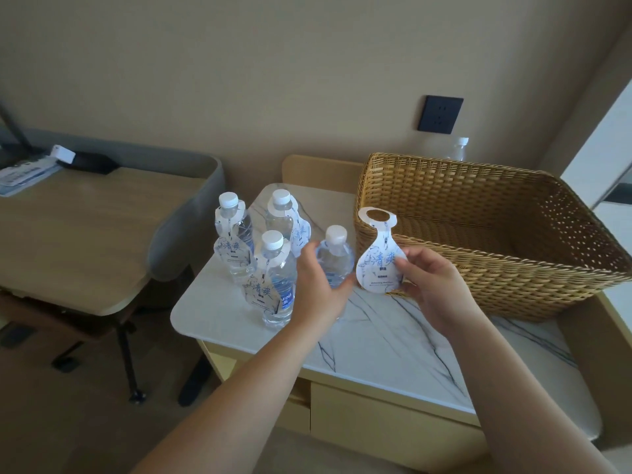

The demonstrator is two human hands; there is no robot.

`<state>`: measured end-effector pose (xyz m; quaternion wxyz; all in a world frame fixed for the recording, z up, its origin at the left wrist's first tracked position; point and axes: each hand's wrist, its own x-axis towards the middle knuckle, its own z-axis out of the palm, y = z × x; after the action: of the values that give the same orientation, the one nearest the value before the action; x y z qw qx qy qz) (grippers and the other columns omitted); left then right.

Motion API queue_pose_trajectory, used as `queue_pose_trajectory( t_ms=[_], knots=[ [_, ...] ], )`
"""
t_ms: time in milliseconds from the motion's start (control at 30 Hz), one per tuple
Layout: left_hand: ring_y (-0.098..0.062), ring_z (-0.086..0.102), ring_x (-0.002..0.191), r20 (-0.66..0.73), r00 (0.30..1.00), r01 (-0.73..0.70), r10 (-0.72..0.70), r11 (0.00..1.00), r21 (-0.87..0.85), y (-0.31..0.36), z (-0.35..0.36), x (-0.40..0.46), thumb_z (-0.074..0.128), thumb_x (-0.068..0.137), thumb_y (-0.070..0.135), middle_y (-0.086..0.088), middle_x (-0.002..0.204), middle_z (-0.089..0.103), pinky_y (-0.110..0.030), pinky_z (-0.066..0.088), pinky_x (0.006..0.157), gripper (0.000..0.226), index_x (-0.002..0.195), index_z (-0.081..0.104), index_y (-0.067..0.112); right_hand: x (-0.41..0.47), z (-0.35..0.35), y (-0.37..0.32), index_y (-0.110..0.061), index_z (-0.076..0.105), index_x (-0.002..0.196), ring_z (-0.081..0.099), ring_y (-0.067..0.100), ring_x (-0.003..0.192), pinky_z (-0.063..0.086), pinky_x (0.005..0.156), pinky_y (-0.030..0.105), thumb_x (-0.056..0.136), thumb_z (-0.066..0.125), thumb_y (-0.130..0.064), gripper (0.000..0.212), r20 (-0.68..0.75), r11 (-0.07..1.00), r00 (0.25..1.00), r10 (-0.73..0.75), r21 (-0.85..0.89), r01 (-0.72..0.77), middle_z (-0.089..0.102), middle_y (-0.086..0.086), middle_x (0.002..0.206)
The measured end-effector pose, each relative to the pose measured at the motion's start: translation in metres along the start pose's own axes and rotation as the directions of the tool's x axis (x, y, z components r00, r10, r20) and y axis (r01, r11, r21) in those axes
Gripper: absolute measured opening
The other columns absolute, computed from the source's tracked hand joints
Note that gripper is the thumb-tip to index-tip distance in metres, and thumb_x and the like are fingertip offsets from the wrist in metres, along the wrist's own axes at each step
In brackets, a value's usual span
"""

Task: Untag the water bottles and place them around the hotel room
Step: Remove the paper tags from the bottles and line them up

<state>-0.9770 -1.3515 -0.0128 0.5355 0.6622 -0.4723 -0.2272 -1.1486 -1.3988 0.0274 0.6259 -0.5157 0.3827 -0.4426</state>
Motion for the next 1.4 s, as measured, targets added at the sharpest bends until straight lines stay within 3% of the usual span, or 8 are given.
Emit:
queue_pose_trajectory(
  t_ms=[100,367,567,667,833,900,1033,1400],
  knots=[
    [-0.016,0.050,0.111,-0.045,0.998,-0.043,0.045,0.998,0.049,-0.001,0.007,0.003,0.081,0.072,0.029,0.003,0.124,0.048,-0.023,0.042,0.086,0.078,0.132,0.033,0.019,-0.012,-0.022,0.013,-0.008,0.065,0.088,0.066,0.018,0.078,0.054,0.069,0.030,0.090,0.058,-0.003,0.008,-0.047,0.999,0.998,0.042,0.017,-0.041,0.070,0.009,0.087],
    [0.001,0.047,0.090,0.009,0.984,-0.174,0.175,0.968,0.179,-0.002,0.032,-0.008,0.083,0.065,0.037,0.015,0.111,0.050,-0.014,0.031,0.069,0.072,0.123,0.042,0.024,-0.052,-0.106,0.075,-0.005,0.069,0.093,0.065,0.023,0.075,0.054,0.069,0.036,0.088,0.063,-0.003,0.007,-0.287,0.973,0.943,0.166,-0.108,-0.204,0.072,0.011,0.084],
    [0.001,0.048,0.096,0.182,0.958,-0.243,0.222,0.964,0.104,0.016,0.074,-0.022,0.083,0.066,0.037,0.017,0.113,0.053,-0.018,0.035,0.074,0.070,0.123,0.042,0.030,-0.063,-0.170,0.103,-0.013,0.071,0.089,0.066,0.026,0.080,0.056,0.076,0.041,0.086,0.068,-0.013,0.004,-0.691,0.905,0.706,0.159,-0.185,-0.384,0.072,0.008,0.086],
    [-0.003,0.050,0.095,0.199,0.948,-0.269,0.250,0.960,0.079,0.022,0.092,-0.028,0.085,0.064,0.033,0.014,0.114,0.053,-0.016,0.035,0.073,0.071,0.122,0.044,0.025,-0.064,-0.190,0.101,-0.012,0.072,0.099,0.064,0.020,0.076,0.047,0.063,0.028,0.084,0.070,-0.020,0.017,-0.748,0.819,0.659,0.084,-0.324,-0.473,0.071,0.002,0.085],
    [-0.005,0.052,0.094,0.208,0.941,-0.286,0.266,0.956,0.071,0.027,0.108,-0.030,0.085,0.063,0.034,0.015,0.110,0.055,-0.024,0.039,0.073,0.070,0.117,0.043,0.028,-0.076,-0.195,0.100,-0.018,0.060,0.122,0.052,0.026,0.111,0.044,0.080,0.031,0.087,0.064,-0.028,0.037,-0.690,0.507,0.715,-0.110,-0.658,-0.557,0.055,0.004,0.124],
    [-0.004,0.051,0.092,0.204,0.942,-0.285,0.265,0.956,0.075,0.028,0.112,-0.030,0.085,0.062,0.035,0.016,0.109,0.054,-0.023,0.037,0.072,0.070,0.117,0.042,0.029,-0.085,-0.189,0.108,-0.016,0.063,0.120,0.046,0.029,0.114,0.046,0.085,0.035,0.088,0.062,-0.027,0.034,-0.495,0.345,0.839,-0.225,-0.846,-0.407,0.054,0.006,0.125],
    [-0.001,0.050,0.086,0.186,0.949,-0.276,0.256,0.957,0.088,0.029,0.117,-0.031,0.085,0.060,0.037,0.016,0.106,0.055,-0.023,0.037,0.069,0.071,0.116,0.041,0.029,-0.095,-0.182,0.124,-0.023,0.060,0.127,0.041,0.025,0.125,0.036,0.102,0.036,0.093,0.054,-0.037,0.038,-0.209,0.136,0.972,-0.112,-0.972,-0.193,0.050,0.000,0.138],
    [-0.007,0.052,0.090,0.173,0.948,-0.290,0.269,0.951,0.109,0.029,0.120,-0.031,0.085,0.061,0.041,0.017,0.108,0.052,-0.029,0.044,0.070,0.074,0.118,0.038,0.031,-0.110,-0.218,0.111,-0.015,0.036,0.145,0.017,0.023,0.146,0.013,0.118,0.040,0.097,0.043,-0.044,0.057,-0.452,0.021,0.892,0.007,-0.892,-0.452,0.024,0.006,0.158]
  ],
)
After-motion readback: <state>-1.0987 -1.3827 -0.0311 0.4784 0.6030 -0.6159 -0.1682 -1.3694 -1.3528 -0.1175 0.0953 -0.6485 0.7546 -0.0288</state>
